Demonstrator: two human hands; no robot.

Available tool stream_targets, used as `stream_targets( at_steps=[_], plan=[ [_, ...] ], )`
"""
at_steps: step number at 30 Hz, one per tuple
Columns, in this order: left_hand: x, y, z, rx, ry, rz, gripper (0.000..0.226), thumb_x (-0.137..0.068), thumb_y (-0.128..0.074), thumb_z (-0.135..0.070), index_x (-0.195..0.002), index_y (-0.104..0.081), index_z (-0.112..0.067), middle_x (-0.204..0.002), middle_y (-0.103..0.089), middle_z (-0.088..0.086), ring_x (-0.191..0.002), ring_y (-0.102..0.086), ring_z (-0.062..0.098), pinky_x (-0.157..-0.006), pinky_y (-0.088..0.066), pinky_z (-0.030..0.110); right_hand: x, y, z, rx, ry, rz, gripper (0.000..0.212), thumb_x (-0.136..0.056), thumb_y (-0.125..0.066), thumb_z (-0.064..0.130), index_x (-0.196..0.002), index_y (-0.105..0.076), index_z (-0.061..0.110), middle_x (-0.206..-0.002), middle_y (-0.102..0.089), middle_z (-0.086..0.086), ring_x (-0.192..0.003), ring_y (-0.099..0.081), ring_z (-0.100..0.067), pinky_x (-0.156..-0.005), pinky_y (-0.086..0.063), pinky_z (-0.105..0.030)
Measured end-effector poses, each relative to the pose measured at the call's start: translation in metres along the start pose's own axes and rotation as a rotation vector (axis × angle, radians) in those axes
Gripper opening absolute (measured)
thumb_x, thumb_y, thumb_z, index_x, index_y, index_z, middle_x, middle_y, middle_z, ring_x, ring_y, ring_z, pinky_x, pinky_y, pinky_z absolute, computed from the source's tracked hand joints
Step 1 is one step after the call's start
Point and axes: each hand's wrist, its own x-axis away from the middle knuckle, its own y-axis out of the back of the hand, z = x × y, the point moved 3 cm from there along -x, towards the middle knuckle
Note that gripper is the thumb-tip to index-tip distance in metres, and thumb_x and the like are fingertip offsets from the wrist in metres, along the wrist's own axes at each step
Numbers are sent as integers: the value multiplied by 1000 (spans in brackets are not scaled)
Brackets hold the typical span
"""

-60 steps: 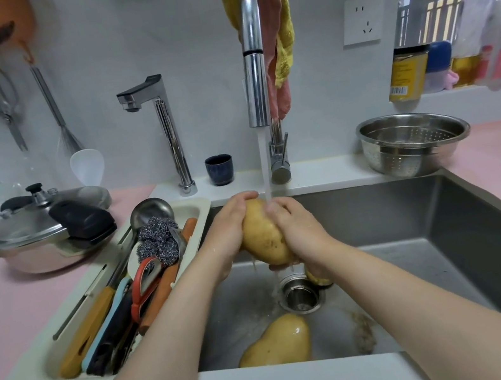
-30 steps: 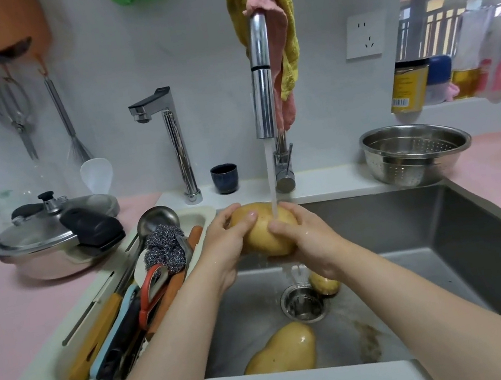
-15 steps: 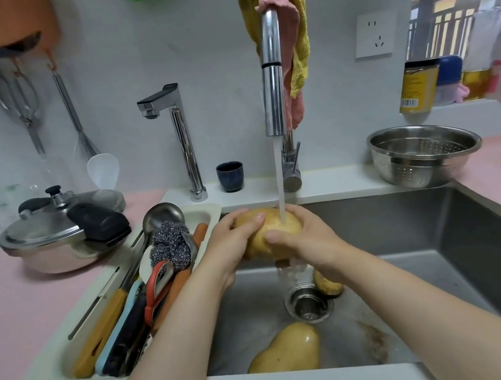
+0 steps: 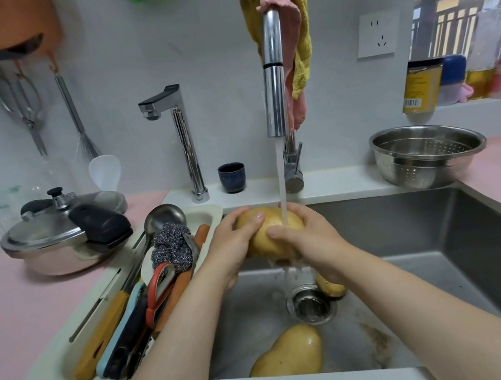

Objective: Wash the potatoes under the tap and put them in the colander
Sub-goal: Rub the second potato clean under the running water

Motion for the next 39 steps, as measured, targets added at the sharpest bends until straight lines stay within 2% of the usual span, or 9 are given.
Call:
stream_targets(
  at_steps=[5, 10, 15, 18, 26, 30, 34, 37, 39],
  plan=[
    [1, 1, 4, -40, 98, 93, 50, -85, -80, -31, -128, -58, -24, -132, -57, 10, -111, -62, 30, -74, -56, 38, 2, -1, 14, 82, 71, -222, 16, -95, -67, 45, -108, -69, 35, -114, -69, 0, -101, -67, -22, -85, -61, -46],
    [10, 1, 10, -212, 229, 293, 62, -80, -84, -33, -135, -55, -30, -128, -60, 2, -109, -64, 25, -62, -60, 34, 2, 7, 13, 419, 125, -133, 40, -110, -34, 30, -129, -68, 20, -125, -70, -5, -116, -61, -23, -104, -48, -41],
    [13, -7, 12, -50, 235, 298, 49, -86, -77, -38, -133, -65, -30, -126, -70, 6, -113, -69, 31, -78, -63, 50, -2, 19, 12, 66, 70, -111, 40, -103, -58, 19, -143, -58, 20, -136, -65, -1, -125, -61, -21, -105, -51, -40],
    [15, -11, 6, 55, 194, 217, 39, -92, -70, -39, -128, -65, -26, -124, -71, 8, -111, -69, 31, -73, -61, 45, 0, 12, 11, -111, 7, -39, 43, -96, -69, 34, -138, -61, 26, -131, -68, -3, -119, -65, -28, -94, -57, -46],
    [20, -15, 11, -241, 146, 271, 99, -48, -89, -58, -133, -48, -30, -128, -58, -2, -110, -66, 25, -76, -63, 44, 0, 2, 17, 58, -20, -244, 26, -104, -46, 48, -97, -68, 37, -107, -68, 2, -104, -64, -22, -98, -54, -47],
    [17, -15, 8, -224, 76, 308, 92, -56, -87, -58, -138, -52, -38, -129, -65, -1, -112, -67, 28, -81, -63, 48, 0, 4, 20, 151, -1, -201, 42, -110, -29, 45, -117, -70, 34, -116, -68, -3, -107, -63, -23, -100, -54, -48],
    [16, -8, 5, -89, 56, 280, 74, -68, -86, -44, -135, -56, -35, -126, -68, 5, -109, -70, 33, -72, -59, 43, -4, 3, 17, 25, 32, 26, 39, -106, -51, 38, -144, -55, 30, -135, -62, -3, -122, -62, -25, -103, -54, -52],
    [19, -10, 0, -63, -6, 274, 56, -80, -84, -23, -128, -58, -35, -123, -68, 6, -108, -69, 27, -69, -59, 36, -4, 0, 20, -12, 60, -37, 28, -94, -70, 38, -122, -68, 30, -122, -69, -4, -111, -67, -24, -92, -60, -47],
    [19, -15, 0, -115, -67, 241, 68, -71, -89, -24, -130, -58, -35, -123, -68, 2, -109, -69, 21, -76, -61, 33, -3, -1, 26, -84, 66, -204, 18, -92, -73, 40, -95, -74, 22, -99, -74, -2, -92, -68, -21, -79, -60, -39]
  ],
)
